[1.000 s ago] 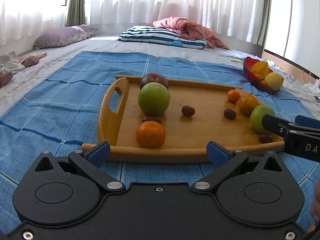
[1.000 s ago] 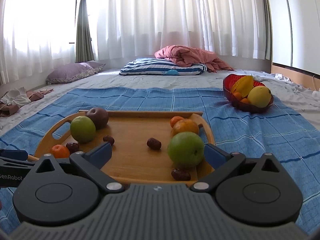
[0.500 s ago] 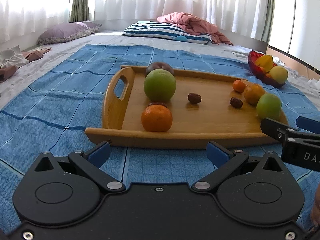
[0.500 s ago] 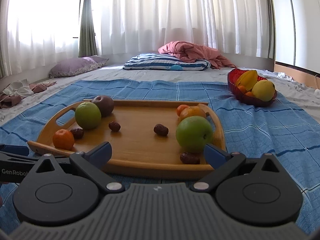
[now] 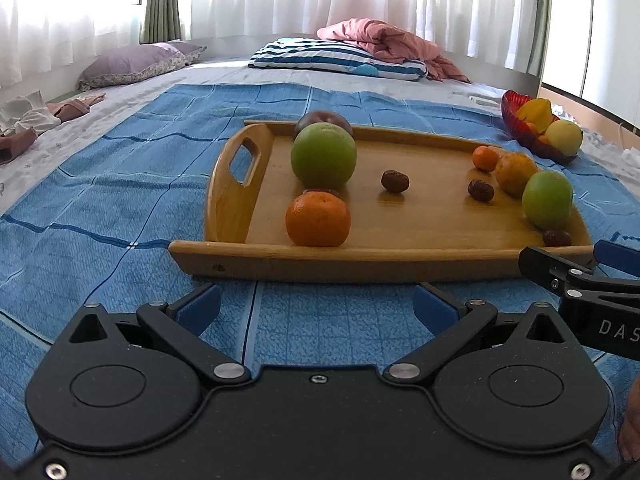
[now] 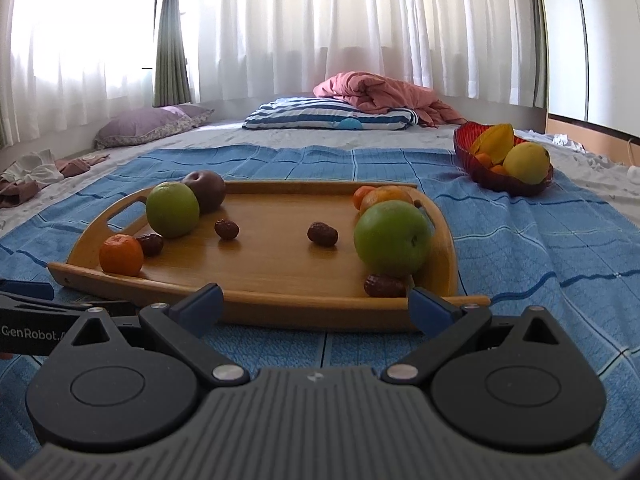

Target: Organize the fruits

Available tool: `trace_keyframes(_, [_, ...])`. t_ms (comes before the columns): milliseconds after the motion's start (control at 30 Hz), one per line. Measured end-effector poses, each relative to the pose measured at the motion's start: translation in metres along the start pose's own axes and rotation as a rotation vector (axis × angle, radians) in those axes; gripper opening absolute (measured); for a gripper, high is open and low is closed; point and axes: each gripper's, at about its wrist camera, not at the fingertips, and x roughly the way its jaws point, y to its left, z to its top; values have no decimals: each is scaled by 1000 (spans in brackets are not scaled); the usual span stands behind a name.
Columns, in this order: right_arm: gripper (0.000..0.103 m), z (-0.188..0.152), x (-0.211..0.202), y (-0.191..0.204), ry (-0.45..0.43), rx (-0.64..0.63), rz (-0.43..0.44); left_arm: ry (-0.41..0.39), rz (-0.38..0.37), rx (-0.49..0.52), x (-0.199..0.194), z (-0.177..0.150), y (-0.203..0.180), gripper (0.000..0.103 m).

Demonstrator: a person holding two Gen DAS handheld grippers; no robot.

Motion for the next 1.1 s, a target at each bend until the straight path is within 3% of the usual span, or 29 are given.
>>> trace_keyframes(600, [103, -14, 19, -2, 97, 43, -16, 25, 22, 23, 12, -8, -3, 103])
trace_keyframes(1100, [103, -18, 18, 2, 85, 22, -27, 23, 9, 8, 16, -8, 2, 103])
